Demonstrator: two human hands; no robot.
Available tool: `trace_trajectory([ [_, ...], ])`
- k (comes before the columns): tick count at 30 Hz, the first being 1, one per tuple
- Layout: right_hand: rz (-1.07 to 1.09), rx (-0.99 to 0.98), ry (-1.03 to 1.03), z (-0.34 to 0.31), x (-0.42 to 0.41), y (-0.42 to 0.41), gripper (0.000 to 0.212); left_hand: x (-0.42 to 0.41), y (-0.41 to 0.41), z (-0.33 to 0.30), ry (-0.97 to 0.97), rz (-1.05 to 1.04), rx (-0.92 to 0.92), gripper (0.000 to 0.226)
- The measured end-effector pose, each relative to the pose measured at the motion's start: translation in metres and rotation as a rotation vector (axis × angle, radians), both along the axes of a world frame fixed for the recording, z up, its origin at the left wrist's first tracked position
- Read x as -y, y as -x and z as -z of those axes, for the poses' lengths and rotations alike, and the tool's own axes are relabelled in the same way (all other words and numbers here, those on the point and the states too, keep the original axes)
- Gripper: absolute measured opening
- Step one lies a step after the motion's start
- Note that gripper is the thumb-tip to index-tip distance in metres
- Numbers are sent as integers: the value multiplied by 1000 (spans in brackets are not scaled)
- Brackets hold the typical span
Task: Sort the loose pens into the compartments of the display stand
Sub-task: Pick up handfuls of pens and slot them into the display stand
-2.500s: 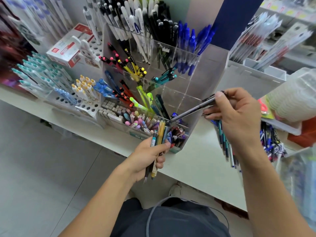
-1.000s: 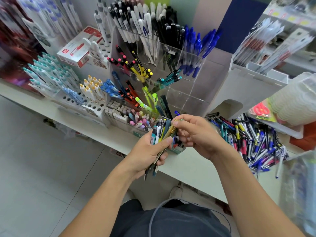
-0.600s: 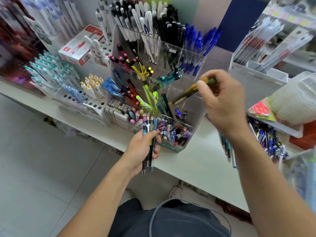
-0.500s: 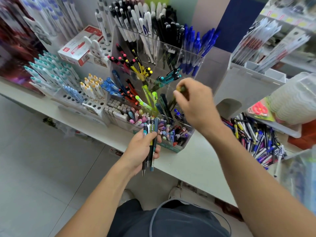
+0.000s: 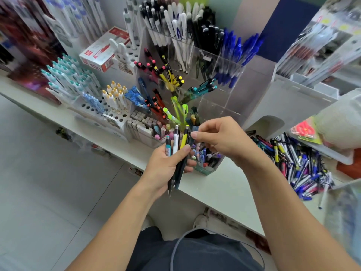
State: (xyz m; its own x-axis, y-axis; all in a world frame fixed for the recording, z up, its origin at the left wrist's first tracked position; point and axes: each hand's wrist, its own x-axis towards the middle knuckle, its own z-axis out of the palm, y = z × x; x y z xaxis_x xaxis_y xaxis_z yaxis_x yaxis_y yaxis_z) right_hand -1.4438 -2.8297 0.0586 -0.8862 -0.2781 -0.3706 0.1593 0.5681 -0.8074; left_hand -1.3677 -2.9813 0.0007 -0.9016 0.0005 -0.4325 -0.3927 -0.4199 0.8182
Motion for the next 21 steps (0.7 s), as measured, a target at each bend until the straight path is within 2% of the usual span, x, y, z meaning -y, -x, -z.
trace_trajectory([
  [3,159,18,251,-4,-4,0,11,-1,2,-2,-41,-1,-8,14],
  [5,354,-188,358,-9,-9,4,6,-1,4,-2,-50,-20,36,20],
  [7,446,-497,281,-12,-15,10,6,2,4,1,-14,0,75,23],
  [8,425,-619,192,-10,-16,14,5,4,4,3,-5,23,83,24],
  [10,323,-731,13,-1,-11,18,7,7,4,3,-16,56,96,24],
  [13,121,-675,-178,21,1,24,12,11,8,-3,-80,41,96,13],
  [17,-44,-597,-508,32,8,31,20,19,16,-14,-110,-9,23,13],
  [19,16,-639,-426,19,11,28,19,23,21,-21,-84,-22,-17,12],
  [21,73,-554,-165,1,20,24,21,25,26,-27,-66,-15,-44,13],
])
